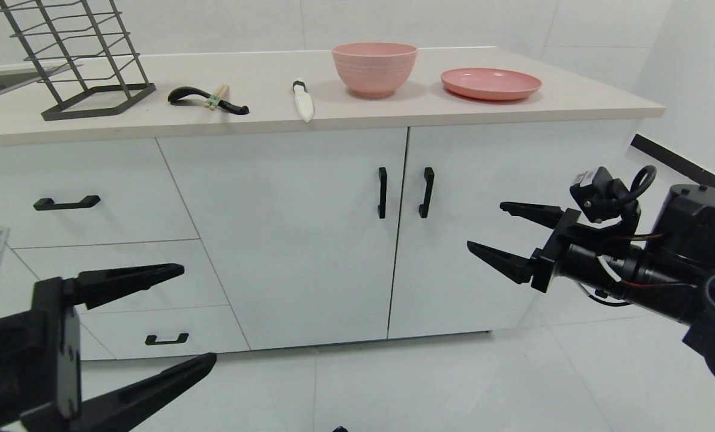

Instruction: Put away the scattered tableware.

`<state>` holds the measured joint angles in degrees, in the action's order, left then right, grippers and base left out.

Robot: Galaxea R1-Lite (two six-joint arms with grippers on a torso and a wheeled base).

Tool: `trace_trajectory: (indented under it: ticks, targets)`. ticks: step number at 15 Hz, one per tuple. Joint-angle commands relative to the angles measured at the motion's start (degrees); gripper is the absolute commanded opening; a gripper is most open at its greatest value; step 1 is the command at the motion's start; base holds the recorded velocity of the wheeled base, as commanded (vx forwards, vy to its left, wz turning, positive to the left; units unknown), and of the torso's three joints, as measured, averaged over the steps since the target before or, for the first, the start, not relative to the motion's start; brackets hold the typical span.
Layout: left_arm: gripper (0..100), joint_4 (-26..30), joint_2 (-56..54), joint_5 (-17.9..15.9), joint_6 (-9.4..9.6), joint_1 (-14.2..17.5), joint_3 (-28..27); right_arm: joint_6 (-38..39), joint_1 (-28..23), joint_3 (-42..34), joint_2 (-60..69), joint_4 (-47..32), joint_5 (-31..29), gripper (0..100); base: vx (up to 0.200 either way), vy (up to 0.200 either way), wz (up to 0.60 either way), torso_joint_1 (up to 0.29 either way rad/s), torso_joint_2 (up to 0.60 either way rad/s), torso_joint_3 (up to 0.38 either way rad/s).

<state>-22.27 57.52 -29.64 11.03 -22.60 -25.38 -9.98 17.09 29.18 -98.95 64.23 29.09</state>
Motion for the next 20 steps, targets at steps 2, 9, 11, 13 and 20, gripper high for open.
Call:
trace_trajectory:
  ticks: [2,9,11,13,20]
  targets:
    - [100,-0.2,7.5,-0.1,0.57,-2.2,-2.7,0.0,-0.2,0.1,0.2,0.0,0.0,100,0.000,0.000,0.00,0.000,0.00,0.000]
    - [100,-16.6,27.3,-0.2,0.22,-14.1,-5.3,0.1,0.7,3.6,-4.1,0.0,0.5,100,0.000,0.000,0.00,0.000,0.00,0.000]
    - [100,-21.7,32.1,0.3,0.39,-14.2,-7.2,-0.7,0.6,4.5,-4.8,0.1,1.6,100,0.000,0.000,0.00,0.000,0.00,0.000]
    - [100,-26.9,37.1,-0.1,0.31,-14.2,-10.3,-1.1,0.4,5.5,-7.7,1.7,1.9,100,0.000,0.000,0.00,0.000,0.00,0.000]
    - [100,-36.1,42.9,-0.1,-0.75,-17.7,-13.6,-1.1,0.5,11.9,-15.3,4.0,2.6,100,0.000,0.000,0.00,0.000,0.00,0.000]
